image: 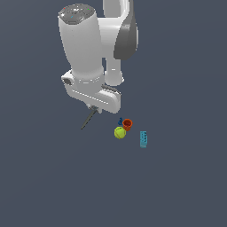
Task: Pick up a designated object from a clutter of objects.
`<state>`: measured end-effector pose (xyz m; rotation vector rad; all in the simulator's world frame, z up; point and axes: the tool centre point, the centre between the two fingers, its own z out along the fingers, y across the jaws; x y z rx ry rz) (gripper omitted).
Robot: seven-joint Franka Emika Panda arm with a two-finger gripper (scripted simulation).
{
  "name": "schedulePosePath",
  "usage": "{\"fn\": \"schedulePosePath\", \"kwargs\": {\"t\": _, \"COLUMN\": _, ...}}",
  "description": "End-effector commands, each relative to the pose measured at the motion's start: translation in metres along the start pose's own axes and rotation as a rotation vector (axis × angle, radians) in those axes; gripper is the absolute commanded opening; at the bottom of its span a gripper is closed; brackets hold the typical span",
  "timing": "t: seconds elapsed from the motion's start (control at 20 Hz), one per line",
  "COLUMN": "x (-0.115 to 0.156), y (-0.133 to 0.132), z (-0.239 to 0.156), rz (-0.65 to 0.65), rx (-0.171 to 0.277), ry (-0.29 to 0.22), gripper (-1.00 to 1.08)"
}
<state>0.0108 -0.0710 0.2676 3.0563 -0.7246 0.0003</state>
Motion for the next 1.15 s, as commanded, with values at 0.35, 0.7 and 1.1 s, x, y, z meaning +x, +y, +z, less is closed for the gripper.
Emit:
{"fn": "schedulePosePath", "kwargs": {"t": 0.35, "x": -0.014, "y": -0.007, "z": -0.095, "rz": 0.000, "rx": 0.000, "ry": 0.000, "gripper": -1.00}}
{"fn": "schedulePosePath", "kwargs": {"t": 0.7, "x": -0.018, "y": -0.011, "z": -0.136, "rz": -0.001, "rx": 0.000, "ry": 0.000, "gripper": -1.00}}
{"fn": "schedulePosePath", "kwargs": {"t": 1.1, "x": -0.018, "y": -0.013, "z": -0.149, "rz": -0.001, "rx": 0.000, "ry": 0.000, "gripper": -1.00}}
